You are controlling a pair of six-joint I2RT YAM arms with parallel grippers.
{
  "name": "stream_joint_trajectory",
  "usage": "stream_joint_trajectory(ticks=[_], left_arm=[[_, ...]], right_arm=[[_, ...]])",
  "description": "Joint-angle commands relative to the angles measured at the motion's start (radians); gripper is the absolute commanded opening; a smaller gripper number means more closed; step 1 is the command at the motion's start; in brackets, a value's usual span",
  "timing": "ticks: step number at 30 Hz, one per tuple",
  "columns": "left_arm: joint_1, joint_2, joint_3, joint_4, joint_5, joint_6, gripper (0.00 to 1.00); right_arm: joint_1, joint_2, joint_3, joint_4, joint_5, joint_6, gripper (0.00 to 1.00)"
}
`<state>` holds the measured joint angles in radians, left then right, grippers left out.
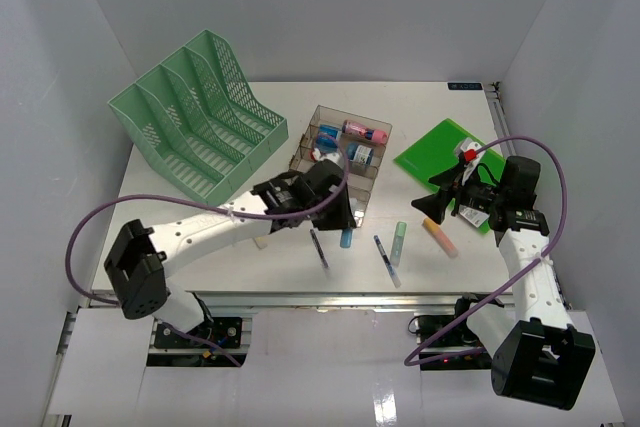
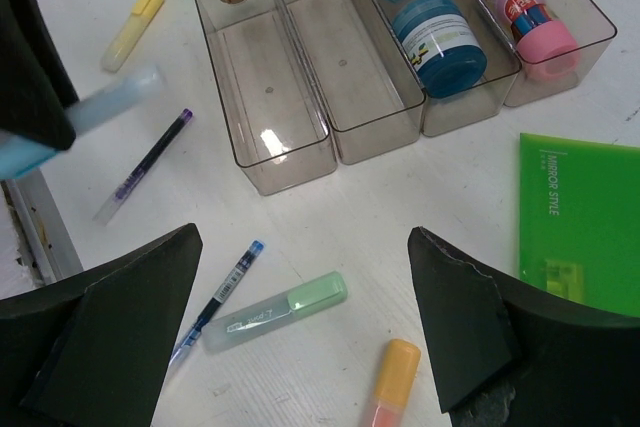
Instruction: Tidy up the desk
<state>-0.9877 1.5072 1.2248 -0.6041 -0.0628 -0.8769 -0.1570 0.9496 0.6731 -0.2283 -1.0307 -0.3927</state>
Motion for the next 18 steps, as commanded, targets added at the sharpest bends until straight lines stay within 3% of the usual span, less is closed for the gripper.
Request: stream_joint_trajectory(ticks=[1,4,9,13,18], left_arm=[[0.217,-0.054,-0.035,0.153,0.189,-0.042,0.0],[0.34,-0.024,-0.048,0.261,0.24,-0.122,0.0],[0.397,0.058,-0.033,0.334,0.159,-0.356,0.0],[0.399,0.109,0.016,0.299,-0.008,-0.525,0.0],[0.399,0.201,0.086,0.214,-0.059,-0.635,0.01]], right_arm=[[-0.009,-0.015,0.003,0.032,-0.023,0.009,0.9],[-0.01,-0.014,0.003,0.034,-0.023,0.009,0.9],[-0.01,-0.009,0.003,0.034,-0.018,0.008,0.9],[-0.01,-0.008,0.003,0.034,-0.015,0.008,0.9],[-0.012,-0.003,0.005,0.035,-0.014,0.006,0.9]])
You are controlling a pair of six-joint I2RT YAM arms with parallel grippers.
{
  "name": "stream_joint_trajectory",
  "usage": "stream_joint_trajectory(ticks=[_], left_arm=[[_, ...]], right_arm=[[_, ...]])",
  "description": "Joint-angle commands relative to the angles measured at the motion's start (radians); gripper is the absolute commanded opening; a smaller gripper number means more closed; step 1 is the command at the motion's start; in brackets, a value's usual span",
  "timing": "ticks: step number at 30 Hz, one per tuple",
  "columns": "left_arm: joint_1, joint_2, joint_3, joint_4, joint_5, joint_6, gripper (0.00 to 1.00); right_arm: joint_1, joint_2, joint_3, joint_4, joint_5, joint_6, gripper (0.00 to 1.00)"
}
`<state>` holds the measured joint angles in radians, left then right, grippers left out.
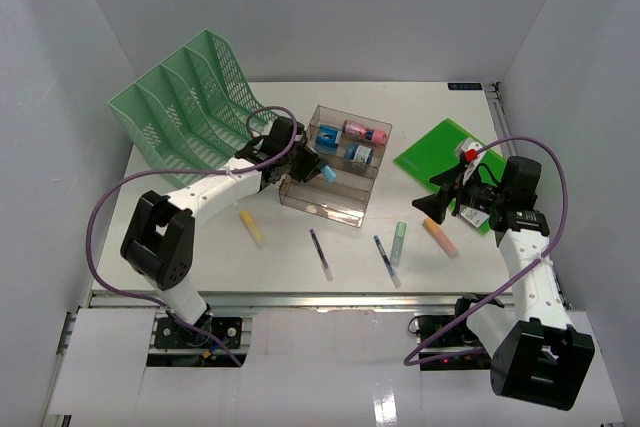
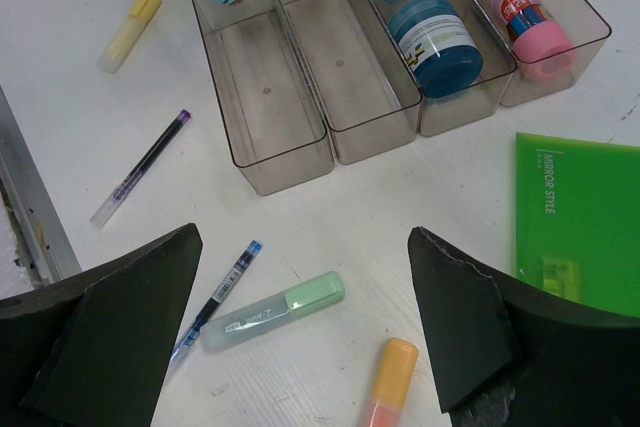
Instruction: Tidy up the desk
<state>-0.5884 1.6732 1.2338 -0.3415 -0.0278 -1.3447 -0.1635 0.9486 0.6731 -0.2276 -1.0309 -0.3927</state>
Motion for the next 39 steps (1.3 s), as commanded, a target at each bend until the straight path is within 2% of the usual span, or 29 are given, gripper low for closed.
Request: stream_joint_trajectory(ticks=[1,8,11,15,20,25,26,28,30,32,34,36,38,39], left_arm=[[0.001,0.051,0.085,-0.053,-0.094,-0.187,0.02],[0.001,0.187,0.157,-0.062,-0.079,-0.237,0.04],[-0.001,0.214,0.184,-0.066,-0.089,-0.234,0.17],[0.001,0.229,0.196,-0.064,-0.086,-0.237,0.46],[-0.001,0.212,0.196,-0.044,-0.078,-0.19,0.75],[0.0,0.162,0.166,-0.011,-0.046,-0.131,0.77],[0.0,0.151,0.161,-0.006,-0.036,-0.109,0.77],[-0.001,0.114,0.14,0.008,-0.008,-0.036,0.77],[0.001,0.071,0.107,0.061,0.019,0.039,0.77],[0.0,-0.014,0.029,0.114,0.086,0.139,0.77],[0.001,-0.098,-0.059,0.237,0.155,0.339,0.77],[0.001,-0.194,-0.144,0.274,0.177,0.448,0.78],[0.002,-0.312,-0.249,0.31,0.201,0.555,0.79],[0.002,-0.381,-0.305,0.315,0.21,0.602,0.8]], right_arm=[[-0.005,-0.001,0.005,0.034,-0.014,0.006,0.9],[-0.005,0.004,0.003,0.031,-0.015,0.005,0.9],[-0.007,0.007,0.002,0.031,-0.014,0.0,0.9],[-0.007,0.015,0.0,0.03,-0.017,-0.002,0.9],[-0.008,0.027,-0.003,0.01,-0.057,-0.017,0.9],[-0.006,0.07,0.034,-0.103,-0.155,-0.14,0.9],[-0.004,0.078,0.043,-0.14,-0.175,-0.188,0.9],[0.016,0.121,0.105,-0.365,-0.218,-0.485,0.9],[0.043,0.19,0.17,-0.824,-0.217,-0.881,0.9],[0.089,0.264,0.228,-1.06,-0.141,-1.37,0.9],[0.148,0.28,0.223,-1.085,-0.03,-1.546,0.9],[0.216,0.264,0.177,-1.067,0.154,-1.727,0.9],[0.33,0.26,0.147,-1.004,0.288,-1.797,0.9],[0.369,0.262,0.141,-0.968,0.342,-1.777,0.9]])
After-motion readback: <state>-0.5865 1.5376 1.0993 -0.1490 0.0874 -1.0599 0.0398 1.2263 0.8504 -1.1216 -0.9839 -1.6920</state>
